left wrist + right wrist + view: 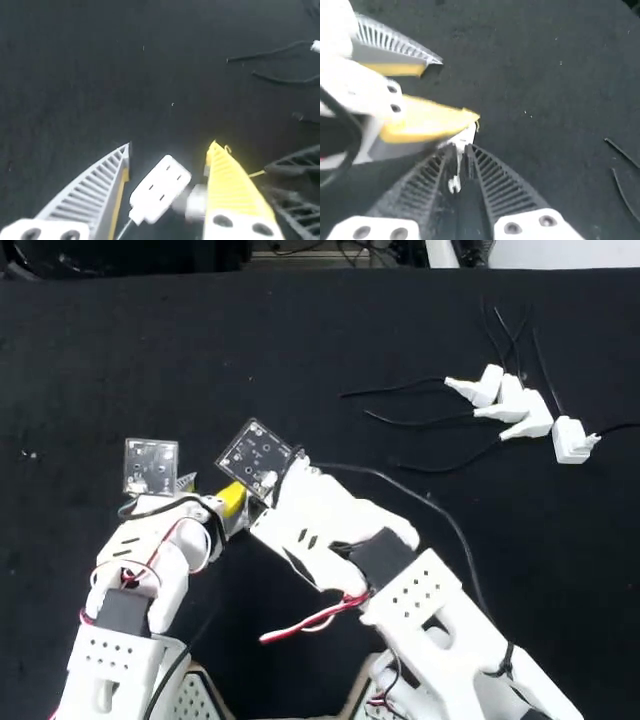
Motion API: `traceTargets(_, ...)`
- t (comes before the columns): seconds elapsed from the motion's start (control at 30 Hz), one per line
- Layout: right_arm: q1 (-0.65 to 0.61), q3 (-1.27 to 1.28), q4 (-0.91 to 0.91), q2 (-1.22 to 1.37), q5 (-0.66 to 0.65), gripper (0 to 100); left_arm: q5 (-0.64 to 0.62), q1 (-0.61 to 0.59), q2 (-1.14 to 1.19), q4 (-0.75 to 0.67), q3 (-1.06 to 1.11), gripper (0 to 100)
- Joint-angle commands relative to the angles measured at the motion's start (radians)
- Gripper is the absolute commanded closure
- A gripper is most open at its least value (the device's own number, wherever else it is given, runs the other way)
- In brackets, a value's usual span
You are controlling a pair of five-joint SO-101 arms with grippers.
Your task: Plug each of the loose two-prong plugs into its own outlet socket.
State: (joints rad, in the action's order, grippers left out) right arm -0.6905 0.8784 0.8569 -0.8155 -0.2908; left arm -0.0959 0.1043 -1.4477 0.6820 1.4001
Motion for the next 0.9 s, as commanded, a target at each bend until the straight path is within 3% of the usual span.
traceTargets(0.0, -0.006, -0.015, -0.006, -0.031, 0.04, 98.8, 0.005, 0.005, -0.012, -0.003, -0.013, 75)
traceTargets(0.27, -0.006, 0.05, 0.115, -0.028, 0.018, 97.2, 0.005, -0.091, -0.012, 0.025, 0.007, 75)
traceTargets(0.43, -0.005, 0.166, 0.133, -0.015, -0.032, 81.1, 0.005, -0.114, -0.012, 0.04, 0.053, 75)
traceTargets(0.57, 0.02, 0.173, 0.13, 0.114, -0.12, 83.2, 0.005, -0.114, -0.012, 0.041, 0.062, 75)
traceTargets(0.87, 0.048, -0.101, 0.207, 0.509, -0.276, 83.5, 0.005, -0.145, -0.012, 0.041, 0.061, 75)
